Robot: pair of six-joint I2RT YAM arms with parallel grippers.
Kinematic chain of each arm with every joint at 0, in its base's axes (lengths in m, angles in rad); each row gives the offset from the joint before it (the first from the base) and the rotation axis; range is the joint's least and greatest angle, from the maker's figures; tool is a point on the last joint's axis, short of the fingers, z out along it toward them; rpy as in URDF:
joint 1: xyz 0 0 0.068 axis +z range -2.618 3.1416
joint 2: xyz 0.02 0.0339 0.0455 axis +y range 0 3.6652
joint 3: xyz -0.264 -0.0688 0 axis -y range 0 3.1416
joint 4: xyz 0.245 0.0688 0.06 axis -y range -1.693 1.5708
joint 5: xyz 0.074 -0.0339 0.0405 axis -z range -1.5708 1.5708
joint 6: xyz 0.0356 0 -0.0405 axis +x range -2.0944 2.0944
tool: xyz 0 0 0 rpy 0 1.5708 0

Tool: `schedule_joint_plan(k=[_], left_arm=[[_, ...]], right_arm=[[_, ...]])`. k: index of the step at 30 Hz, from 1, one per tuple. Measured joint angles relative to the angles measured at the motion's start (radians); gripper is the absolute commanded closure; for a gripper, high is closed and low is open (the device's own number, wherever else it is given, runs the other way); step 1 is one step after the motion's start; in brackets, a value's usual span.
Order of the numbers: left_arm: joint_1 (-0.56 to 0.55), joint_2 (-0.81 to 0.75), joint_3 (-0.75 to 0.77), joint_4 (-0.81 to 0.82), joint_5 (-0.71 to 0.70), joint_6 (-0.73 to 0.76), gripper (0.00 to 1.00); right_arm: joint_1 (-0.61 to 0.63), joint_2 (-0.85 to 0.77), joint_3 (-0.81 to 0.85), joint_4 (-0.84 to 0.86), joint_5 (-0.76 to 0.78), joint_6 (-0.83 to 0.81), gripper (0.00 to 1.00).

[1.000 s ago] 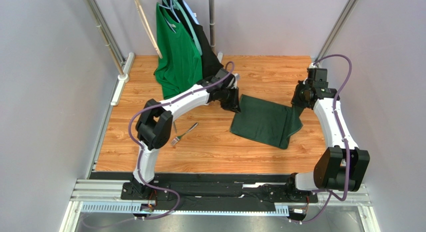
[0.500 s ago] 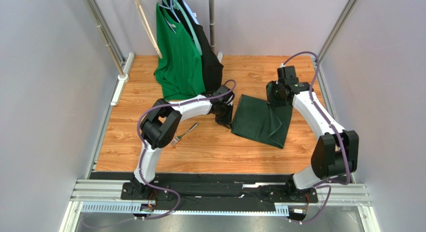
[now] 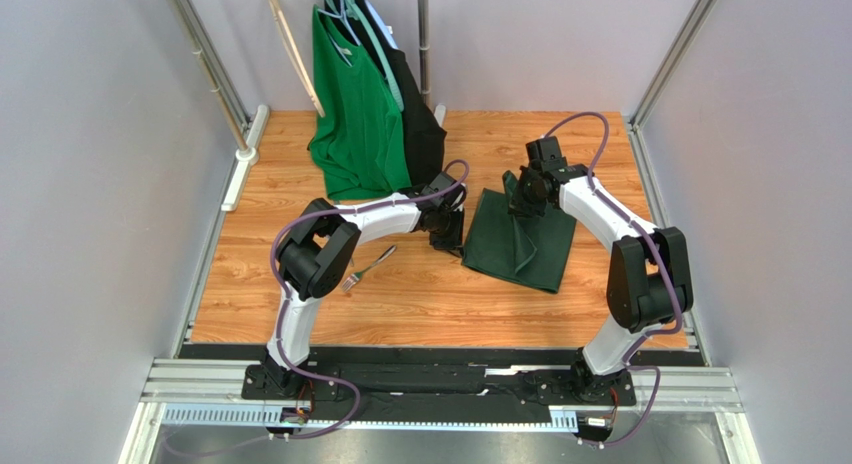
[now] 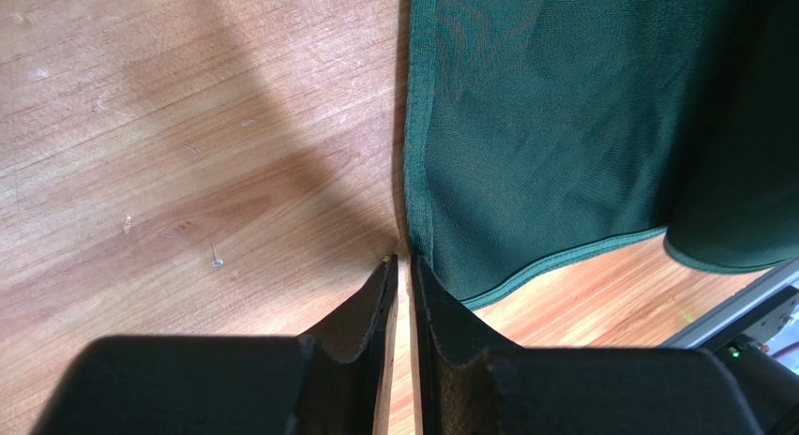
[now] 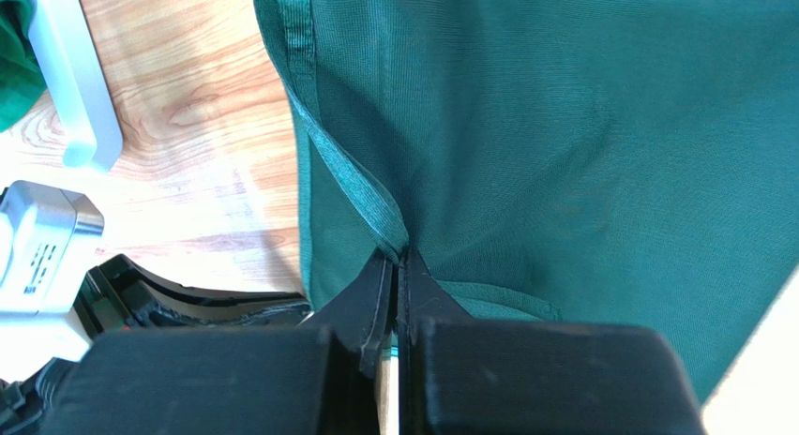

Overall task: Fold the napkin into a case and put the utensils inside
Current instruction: Fold the rectangle-folded napkin at the center of the board.

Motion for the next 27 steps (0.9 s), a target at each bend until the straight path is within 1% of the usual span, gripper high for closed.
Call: schedule_joint_plan(k=[14, 27], left_arm=[[0.0, -0.001, -0.002, 0.002, -0.004, -0.001, 0.82], [0.0, -0.002, -0.003, 0.002, -0.009, -0.004, 0.81]], right_arm=[[0.027, 0.033, 0.0, 0.051, -0.034, 0.057, 1.0], [0.037, 0.143, 0.0, 0.101, -0.086, 0.098, 1.0]])
